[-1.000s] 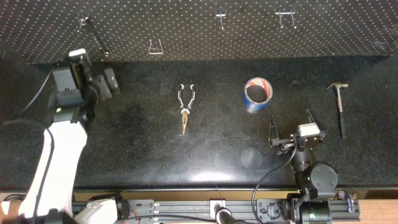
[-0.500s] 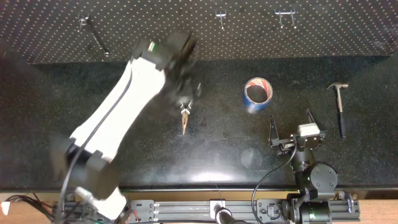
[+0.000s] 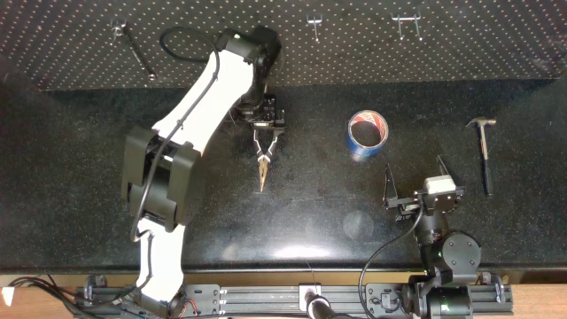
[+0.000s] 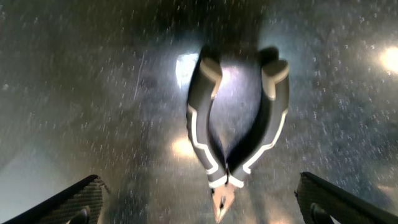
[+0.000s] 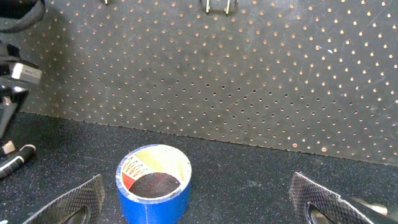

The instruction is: Place Tools Onto Pegboard

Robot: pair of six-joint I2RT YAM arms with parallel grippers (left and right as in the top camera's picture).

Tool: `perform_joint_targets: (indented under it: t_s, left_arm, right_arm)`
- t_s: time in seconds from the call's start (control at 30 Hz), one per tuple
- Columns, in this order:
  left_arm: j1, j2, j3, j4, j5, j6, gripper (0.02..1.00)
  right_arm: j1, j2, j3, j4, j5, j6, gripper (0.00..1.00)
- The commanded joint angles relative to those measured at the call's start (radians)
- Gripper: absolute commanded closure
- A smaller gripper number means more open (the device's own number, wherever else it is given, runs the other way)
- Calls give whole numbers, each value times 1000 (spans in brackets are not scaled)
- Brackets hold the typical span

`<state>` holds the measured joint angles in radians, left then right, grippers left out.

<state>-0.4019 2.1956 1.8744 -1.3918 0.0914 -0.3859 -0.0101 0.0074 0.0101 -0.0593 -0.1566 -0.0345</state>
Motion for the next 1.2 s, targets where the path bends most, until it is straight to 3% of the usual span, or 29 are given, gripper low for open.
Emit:
perform_joint_targets:
  t_s: [0.03, 0.37, 1.1, 1.2]
  left_arm:
    - [-56, 12, -26, 71, 18, 20, 25]
    - [-69, 32, -55, 66, -13, 3, 25]
    - [-29, 82, -98, 196, 14, -89, 18]
    - [-31, 84, -98, 196, 18, -89, 119]
  right_arm:
    - [6, -6, -6, 0, -2, 8, 25]
    - [6, -6, -6, 0, -2, 8, 25]
    - [6, -6, -6, 0, -2, 8, 25]
    - [6, -6, -6, 0, -2, 8, 25]
